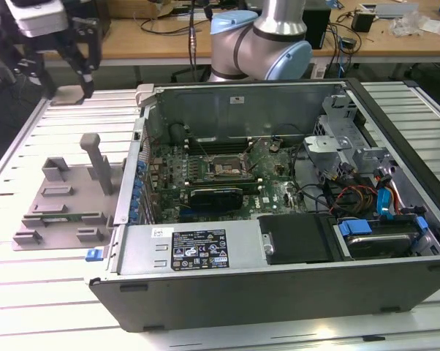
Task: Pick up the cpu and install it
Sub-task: 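Pick up the cpu and move it towards the insertion slot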
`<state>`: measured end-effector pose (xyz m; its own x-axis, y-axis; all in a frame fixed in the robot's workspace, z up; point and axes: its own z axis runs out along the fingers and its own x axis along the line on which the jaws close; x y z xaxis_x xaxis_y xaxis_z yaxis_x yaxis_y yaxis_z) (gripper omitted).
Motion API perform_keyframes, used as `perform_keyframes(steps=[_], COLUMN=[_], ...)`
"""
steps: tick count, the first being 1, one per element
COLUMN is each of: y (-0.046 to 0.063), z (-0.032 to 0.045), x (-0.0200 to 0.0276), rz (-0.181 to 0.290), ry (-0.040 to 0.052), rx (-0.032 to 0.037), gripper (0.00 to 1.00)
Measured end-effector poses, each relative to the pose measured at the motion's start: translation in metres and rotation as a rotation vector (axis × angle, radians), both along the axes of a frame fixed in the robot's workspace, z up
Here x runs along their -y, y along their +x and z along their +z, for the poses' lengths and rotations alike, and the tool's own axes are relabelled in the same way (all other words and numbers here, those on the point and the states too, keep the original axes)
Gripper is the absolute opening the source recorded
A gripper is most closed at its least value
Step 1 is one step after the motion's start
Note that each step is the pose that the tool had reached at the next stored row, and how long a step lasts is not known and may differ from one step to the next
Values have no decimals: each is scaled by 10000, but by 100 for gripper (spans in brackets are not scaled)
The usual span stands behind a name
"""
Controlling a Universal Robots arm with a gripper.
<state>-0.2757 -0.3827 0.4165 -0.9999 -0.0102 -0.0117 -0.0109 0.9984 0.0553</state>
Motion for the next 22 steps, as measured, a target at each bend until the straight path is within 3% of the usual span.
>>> perform_keyframes(steps=[7, 10, 22], y=[429, 672, 1270], z=[0, 0, -2], x=[1, 2, 3], rz=[0, 2, 1], ry=[0, 0, 1], rx=[-5, -6, -7], gripper=[55, 55, 55])
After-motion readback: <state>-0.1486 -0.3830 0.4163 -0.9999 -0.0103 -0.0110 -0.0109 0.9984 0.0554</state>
